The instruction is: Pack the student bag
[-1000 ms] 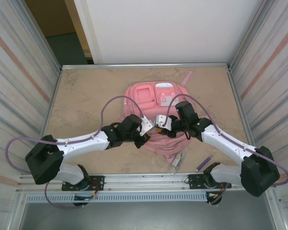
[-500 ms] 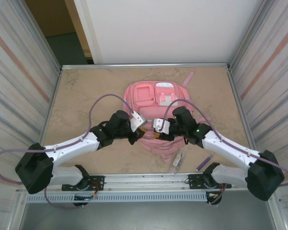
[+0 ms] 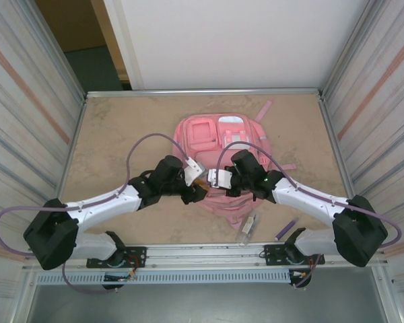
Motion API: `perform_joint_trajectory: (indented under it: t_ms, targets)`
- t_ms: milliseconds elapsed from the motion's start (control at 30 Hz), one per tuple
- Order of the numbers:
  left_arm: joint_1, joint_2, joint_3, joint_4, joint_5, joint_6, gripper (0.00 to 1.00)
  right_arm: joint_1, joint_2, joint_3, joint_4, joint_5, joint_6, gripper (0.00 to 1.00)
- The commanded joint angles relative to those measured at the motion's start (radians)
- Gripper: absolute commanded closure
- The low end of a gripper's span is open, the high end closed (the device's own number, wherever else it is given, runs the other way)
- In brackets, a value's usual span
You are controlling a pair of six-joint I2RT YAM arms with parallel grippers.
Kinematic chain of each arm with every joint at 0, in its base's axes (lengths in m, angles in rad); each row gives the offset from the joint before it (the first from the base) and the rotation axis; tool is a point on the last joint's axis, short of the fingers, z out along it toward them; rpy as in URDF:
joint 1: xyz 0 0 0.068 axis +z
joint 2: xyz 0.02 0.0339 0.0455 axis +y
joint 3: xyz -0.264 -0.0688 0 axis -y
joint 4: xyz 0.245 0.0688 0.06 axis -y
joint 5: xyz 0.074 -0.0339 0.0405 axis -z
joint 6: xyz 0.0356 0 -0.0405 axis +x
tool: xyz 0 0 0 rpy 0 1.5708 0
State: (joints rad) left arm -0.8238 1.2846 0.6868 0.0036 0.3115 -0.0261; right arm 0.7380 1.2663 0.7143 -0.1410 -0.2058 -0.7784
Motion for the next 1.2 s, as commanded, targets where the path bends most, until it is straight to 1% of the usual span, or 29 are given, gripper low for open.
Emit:
perform_joint_trajectory:
  t_ms: [0,100,167,233,333,467,600,700,833,867,933,967,1000,1067,1100,1133,1167]
  targets:
    - [0.002,0.019,0.012,-0.008,0.012,-0.048,0.53,-0.010,-0.035,-0.012,0.020,-0.070,0.008,0.95]
    - [-0.001,0.038,0.014,0.026,0.021,-0.124,0.52,-0.014,-0.026,-0.006,0.024,-0.089,0.021,0.95]
    - [-0.011,0.049,0.023,0.034,-0.007,-0.185,0.50,-0.015,-0.022,0.001,0.024,-0.098,0.033,0.95]
    - [-0.037,0.061,0.036,0.036,-0.049,-0.218,0.49,-0.016,-0.020,0.006,0.028,-0.111,0.046,0.95]
    - [-0.065,0.085,0.040,0.078,-0.057,-0.247,0.47,-0.017,-0.018,0.002,0.052,-0.122,0.070,0.95]
    - [-0.080,0.120,0.077,0.055,-0.101,-0.320,0.48,-0.010,-0.016,0.007,0.065,-0.127,0.099,0.96]
    - [-0.105,0.130,0.086,0.045,-0.203,-0.374,0.50,-0.002,-0.010,0.006,0.086,-0.113,0.126,0.98]
    - [-0.127,0.139,0.108,-0.024,-0.321,-0.398,0.52,0.005,-0.012,0.007,0.099,-0.106,0.143,0.99]
    - [-0.145,0.146,0.108,-0.037,-0.372,-0.402,0.55,0.013,-0.024,0.008,0.098,-0.090,0.137,0.99]
    - [-0.148,0.145,0.108,-0.047,-0.380,-0.403,0.57,0.013,-0.028,0.010,0.094,-0.080,0.136,0.99]
    - [-0.152,0.136,0.102,-0.064,-0.398,-0.410,0.68,0.013,-0.035,0.014,0.075,-0.069,0.125,1.00]
    - [-0.151,0.127,0.095,-0.068,-0.411,-0.410,0.71,0.012,-0.038,0.014,0.063,-0.063,0.115,1.00]
    - [-0.149,0.111,0.084,-0.070,-0.432,-0.411,0.77,0.014,-0.042,0.014,0.051,-0.058,0.101,1.00]
    - [-0.142,0.071,0.056,-0.059,-0.438,-0.372,0.91,0.011,-0.048,0.013,0.025,-0.046,0.071,1.00]
    - [-0.134,0.048,0.044,-0.053,-0.428,-0.345,0.96,0.011,-0.050,0.013,0.013,-0.038,0.059,1.00]
    - [-0.122,0.017,0.034,-0.054,-0.409,-0.311,1.00,0.012,-0.052,0.017,-0.005,-0.036,0.046,1.00]
    - [-0.110,-0.011,0.022,-0.056,-0.397,-0.283,1.00,0.012,-0.054,0.017,-0.022,-0.040,0.027,1.00]
